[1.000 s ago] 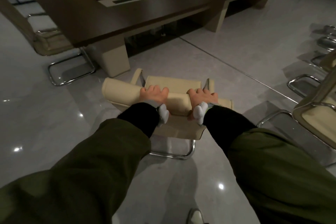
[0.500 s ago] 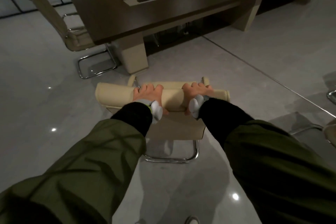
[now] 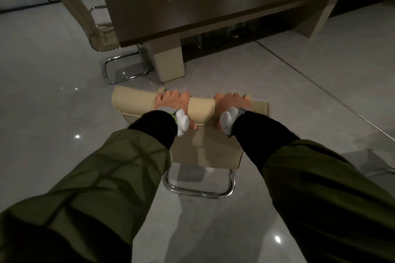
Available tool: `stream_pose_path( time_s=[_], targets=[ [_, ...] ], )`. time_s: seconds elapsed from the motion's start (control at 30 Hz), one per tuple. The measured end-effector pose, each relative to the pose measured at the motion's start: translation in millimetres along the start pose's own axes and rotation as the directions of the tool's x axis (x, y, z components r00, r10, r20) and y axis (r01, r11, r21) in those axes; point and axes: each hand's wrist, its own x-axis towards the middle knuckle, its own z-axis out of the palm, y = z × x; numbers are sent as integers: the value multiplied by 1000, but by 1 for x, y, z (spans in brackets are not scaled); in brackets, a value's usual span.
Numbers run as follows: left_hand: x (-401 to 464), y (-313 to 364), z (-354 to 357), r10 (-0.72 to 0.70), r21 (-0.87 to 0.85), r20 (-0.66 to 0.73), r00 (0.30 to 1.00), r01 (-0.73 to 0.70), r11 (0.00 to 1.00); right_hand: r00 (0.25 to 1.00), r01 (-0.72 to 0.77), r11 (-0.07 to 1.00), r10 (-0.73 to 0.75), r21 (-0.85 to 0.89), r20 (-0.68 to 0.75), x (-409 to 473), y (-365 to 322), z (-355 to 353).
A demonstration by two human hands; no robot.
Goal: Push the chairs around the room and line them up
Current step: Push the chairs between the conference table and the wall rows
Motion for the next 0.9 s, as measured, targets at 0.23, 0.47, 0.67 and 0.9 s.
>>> stream_pose_path(
  time_s=[0.23,0.47,0.67,0.9],
  targets=[
    [45,-4,-13,-32,23,42,999,31,999,998,65,998,-65,22,6,38,14,-15],
    [80,8,-17,-61,-3,19,998,61,998,996,80,996,-79,-25,52,71,33,-29],
    [116,8,-20,-60,-20,42,997,61,998,994,80,996,-83,41,75,100,48,-43],
    [172,4,-24,-44,-15,26,999,45,999,996,70,997,-71,25,59,161,62,-45]
  ],
)
